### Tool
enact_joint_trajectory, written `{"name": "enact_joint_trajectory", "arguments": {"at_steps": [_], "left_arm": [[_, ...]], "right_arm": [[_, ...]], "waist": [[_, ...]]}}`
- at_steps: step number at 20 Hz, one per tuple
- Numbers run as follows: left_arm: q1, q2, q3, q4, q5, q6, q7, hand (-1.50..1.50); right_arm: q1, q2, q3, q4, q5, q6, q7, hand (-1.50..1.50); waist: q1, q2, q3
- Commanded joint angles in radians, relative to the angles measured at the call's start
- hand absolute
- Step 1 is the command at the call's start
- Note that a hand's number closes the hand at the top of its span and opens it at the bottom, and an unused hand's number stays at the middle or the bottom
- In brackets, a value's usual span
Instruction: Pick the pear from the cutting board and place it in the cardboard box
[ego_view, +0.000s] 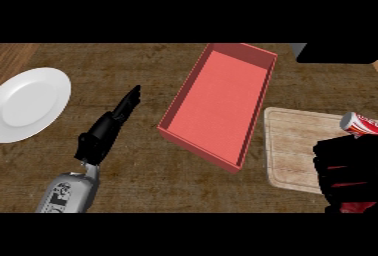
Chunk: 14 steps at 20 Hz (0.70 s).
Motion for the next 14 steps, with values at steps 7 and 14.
{"name": "enact_joint_trajectory", "arguments": {"at_steps": [7,14], "left_arm": [[0.058,-0.003,-0.002,-0.023,-0.006,-0.008,-0.027,0.00],[-0.018,-0.012,0.017,-0.055,0.010,-0.032,0.067,0.00]], "right_arm": [[-0.135,-0.167,-0.298,0.332,-0.415,0.313,-0.184,1.50],[-0.380,-0.069,-0.226,0.404,-0.403,0.325,0.063,1.50]], "waist": [[-0.003,-0.001,-0.004],[0.000,-0.001,-0.004]]}}
